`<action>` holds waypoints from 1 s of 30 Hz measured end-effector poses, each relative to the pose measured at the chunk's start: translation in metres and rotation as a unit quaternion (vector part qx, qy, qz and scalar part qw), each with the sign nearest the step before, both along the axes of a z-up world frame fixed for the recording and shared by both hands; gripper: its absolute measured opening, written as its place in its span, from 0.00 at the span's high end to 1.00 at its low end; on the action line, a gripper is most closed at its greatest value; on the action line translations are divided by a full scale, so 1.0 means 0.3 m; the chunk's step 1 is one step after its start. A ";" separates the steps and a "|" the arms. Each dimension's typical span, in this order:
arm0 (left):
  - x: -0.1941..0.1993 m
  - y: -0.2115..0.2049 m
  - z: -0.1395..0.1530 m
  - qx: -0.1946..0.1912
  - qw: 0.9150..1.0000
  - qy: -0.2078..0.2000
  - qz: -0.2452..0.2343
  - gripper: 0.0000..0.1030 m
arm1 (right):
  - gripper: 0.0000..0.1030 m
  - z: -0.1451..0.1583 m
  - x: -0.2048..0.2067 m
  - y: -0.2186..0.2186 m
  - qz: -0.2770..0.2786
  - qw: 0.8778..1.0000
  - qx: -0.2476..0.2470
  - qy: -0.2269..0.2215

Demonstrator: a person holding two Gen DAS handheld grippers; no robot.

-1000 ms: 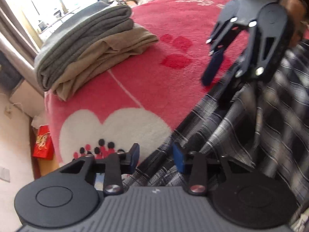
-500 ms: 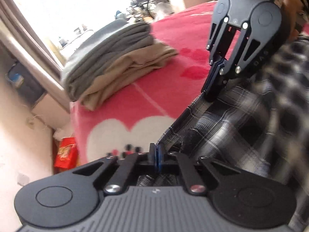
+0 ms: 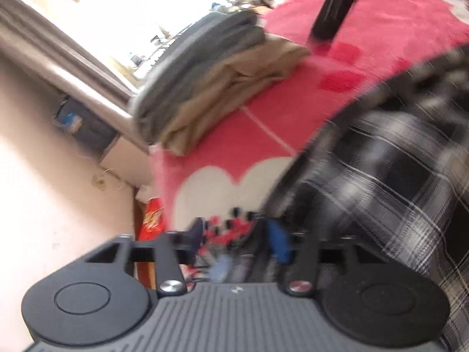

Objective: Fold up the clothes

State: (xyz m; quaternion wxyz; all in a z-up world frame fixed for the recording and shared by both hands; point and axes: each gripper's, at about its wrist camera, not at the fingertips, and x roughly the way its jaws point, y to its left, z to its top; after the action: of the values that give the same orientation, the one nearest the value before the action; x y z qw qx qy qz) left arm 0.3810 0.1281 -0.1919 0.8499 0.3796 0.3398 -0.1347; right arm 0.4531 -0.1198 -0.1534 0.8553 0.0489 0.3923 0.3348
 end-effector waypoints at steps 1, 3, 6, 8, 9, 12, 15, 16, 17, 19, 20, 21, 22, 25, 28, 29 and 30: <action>0.000 0.013 0.021 -0.005 1.000 0.000 0.016 0.44 | 0.76 0.053 -0.019 -0.067 -0.022 1.000 0.019 -0.002; -0.002 0.038 0.066 -0.016 0.998 -0.006 0.062 0.44 | 0.75 0.169 -0.093 -0.219 -0.067 0.997 0.039 -0.016; -0.035 0.065 0.156 -0.043 0.990 -0.024 0.129 0.44 | 0.68 0.320 -0.268 -0.446 -0.137 0.987 0.070 -0.038; -0.088 0.062 0.233 -0.076 0.985 -0.042 0.152 0.43 | 0.64 0.392 -0.422 -0.593 -0.192 0.975 0.107 -0.038; -0.121 0.053 0.271 -0.095 0.982 -0.049 0.155 0.41 | 0.59 0.422 -0.512 -0.662 -0.221 0.967 0.124 -0.040; -0.234 -0.010 0.365 -0.134 0.978 -0.062 0.144 0.38 | 0.54 0.453 -0.789 -0.785 -0.298 0.944 0.134 -0.046; -0.335 -0.106 0.432 -0.157 0.979 -0.059 0.118 0.38 | 0.53 0.425 -1.043 -0.837 -0.355 0.924 0.138 -0.042; -0.366 -0.141 0.451 -0.166 0.978 -0.056 0.110 0.38 | 0.53 0.408 -1.110 -0.842 -0.372 0.916 0.145 -0.038; -0.396 -0.177 0.468 -0.174 0.978 -0.051 0.103 0.38 | 0.52 0.392 -1.171 -0.844 -0.388 0.908 0.154 -0.033; -0.462 -0.255 0.499 -0.193 0.977 -0.041 0.087 0.38 | 0.52 0.352 -1.266 -0.807 -0.411 0.897 0.158 -0.027; -0.495 -0.295 0.512 -0.203 0.975 -0.036 0.078 0.38 | 0.52 0.343 -1.304 -0.791 -0.419 0.895 0.149 -0.029; -0.530 -0.335 0.524 -0.213 0.974 -0.030 0.070 0.37 | 0.52 0.338 -1.340 -0.777 -0.427 0.894 0.135 -0.033; -0.563 -0.375 0.530 -0.221 0.973 -0.024 0.061 0.37 | 0.50 0.334 -1.375 -0.763 -0.434 0.892 0.120 -0.037; -0.677 -0.496 0.540 -0.240 0.970 -0.006 0.033 0.36 | 0.37 0.346 -1.488 -0.751 -0.450 0.886 0.098 -0.053; -0.789 -0.605 0.531 -0.245 0.969 0.029 -0.002 0.36 | 0.15 0.362 -1.562 -0.743 -0.450 0.888 0.075 -0.063; -0.825 -0.638 0.523 -0.239 0.970 0.039 -0.015 0.36 | 0.12 0.363 -1.577 -0.737 -0.442 0.892 0.065 -0.067; -0.859 -0.666 0.513 -0.233 0.971 0.044 -0.024 0.36 | 0.05 0.363 -1.588 -0.730 -0.429 0.899 0.055 -0.071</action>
State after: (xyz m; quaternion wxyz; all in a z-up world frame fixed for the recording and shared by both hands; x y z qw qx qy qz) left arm 0.1232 -0.0717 -0.0381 0.8955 0.1733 0.3270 -0.2470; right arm -0.0234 -0.3387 -0.0446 0.9377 0.2353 0.2524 -0.0411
